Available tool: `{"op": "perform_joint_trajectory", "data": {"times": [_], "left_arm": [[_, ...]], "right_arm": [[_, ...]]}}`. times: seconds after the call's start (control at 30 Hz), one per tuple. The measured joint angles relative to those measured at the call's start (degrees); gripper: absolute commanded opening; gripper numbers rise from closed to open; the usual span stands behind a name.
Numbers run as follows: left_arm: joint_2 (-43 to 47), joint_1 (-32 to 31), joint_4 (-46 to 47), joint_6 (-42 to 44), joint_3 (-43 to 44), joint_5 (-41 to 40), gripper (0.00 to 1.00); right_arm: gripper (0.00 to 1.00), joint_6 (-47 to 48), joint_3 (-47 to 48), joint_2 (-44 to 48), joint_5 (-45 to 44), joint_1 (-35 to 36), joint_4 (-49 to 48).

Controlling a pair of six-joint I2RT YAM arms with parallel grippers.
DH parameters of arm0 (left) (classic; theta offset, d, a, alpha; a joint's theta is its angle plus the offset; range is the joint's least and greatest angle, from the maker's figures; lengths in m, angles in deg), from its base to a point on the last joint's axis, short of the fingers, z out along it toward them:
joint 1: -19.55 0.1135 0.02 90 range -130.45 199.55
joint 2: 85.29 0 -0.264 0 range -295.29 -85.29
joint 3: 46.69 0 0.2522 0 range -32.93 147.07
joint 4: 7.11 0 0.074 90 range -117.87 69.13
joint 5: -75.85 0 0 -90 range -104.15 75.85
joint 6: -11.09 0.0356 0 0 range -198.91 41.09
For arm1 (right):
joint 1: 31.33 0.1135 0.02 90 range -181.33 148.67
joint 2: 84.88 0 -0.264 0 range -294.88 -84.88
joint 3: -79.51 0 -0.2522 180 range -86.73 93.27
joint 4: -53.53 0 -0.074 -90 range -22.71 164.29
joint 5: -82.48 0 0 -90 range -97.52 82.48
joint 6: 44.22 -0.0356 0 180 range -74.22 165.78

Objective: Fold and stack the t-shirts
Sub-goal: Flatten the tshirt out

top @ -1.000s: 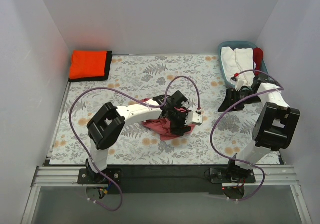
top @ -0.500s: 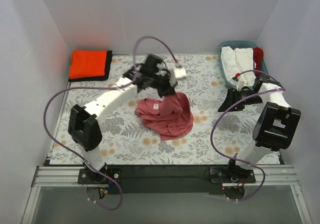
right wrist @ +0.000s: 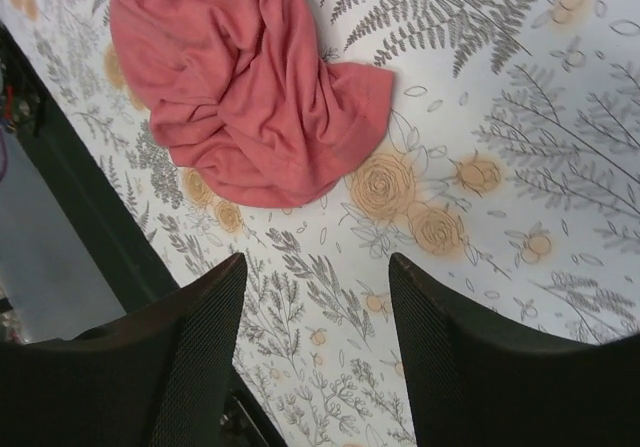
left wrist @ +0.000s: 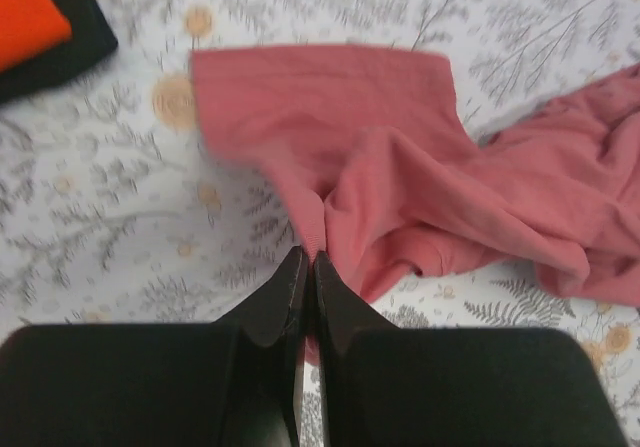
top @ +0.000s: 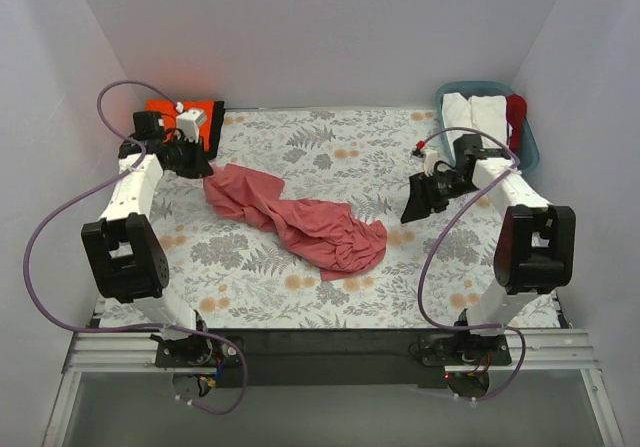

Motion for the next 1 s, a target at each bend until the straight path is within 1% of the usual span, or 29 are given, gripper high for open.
{"op": "perform_joint_trajectory", "data": {"times": [0.1,0.23,0.33,0.5,0.63,0.67,0.77,0.8,0.87,0.9,1.0], "left_arm": [[-0.15,2.05,-2.19,0.42,-3.93,-0.37,0.00],[-0.11,2.73,-4.66,2.75,-7.13,-1.11,0.00],[0.11,3.48,-6.75,5.16,-11.54,-2.21,0.00],[0.35,5.60,-9.51,7.82,-16.68,-3.87,0.00],[0.61,6.08,-10.34,8.57,-17.20,-3.87,0.00],[0.68,6.08,-10.36,8.68,-17.18,-3.69,0.00],[0.63,6.05,-11.13,8.79,-16.57,-3.26,0.00],[0.61,6.05,-11.50,8.79,-16.11,-3.15,0.00],[0.37,6.08,-11.78,8.87,-14.97,-3.15,0.00],[0.24,6.08,-11.78,8.98,-14.53,-3.15,0.00],[0.07,6.19,-12.09,9.44,-13.99,-3.26,0.00]], "right_arm": [[0.61,-1.62,-0.39,-0.22,-3.48,5.73,-2.56],[0.61,-2.95,-0.44,-1.77,-8.15,11.63,-3.93],[0.61,-3.28,-0.63,-2.82,-12.04,15.08,-4.46],[0.63,-4.52,-1.07,-4.66,-16.44,19.87,-5.57],[0.62,-6.05,-1.31,-8.09,-19.12,22.01,-6.86],[0.60,-6.34,-1.31,-8.85,-19.63,22.21,-7.10],[0.41,-7.41,-0.61,-10.82,-20.76,22.93,-7.34],[0.25,-7.39,-0.35,-11.15,-21.16,23.12,-7.61],[0.07,-7.34,0.48,-12.17,-22.40,23.37,-7.78],[0.01,-7.34,1.03,-12.76,-22.97,23.41,-7.72],[0.01,-7.13,2.84,-13.16,-24.70,22.51,-7.37]]}}
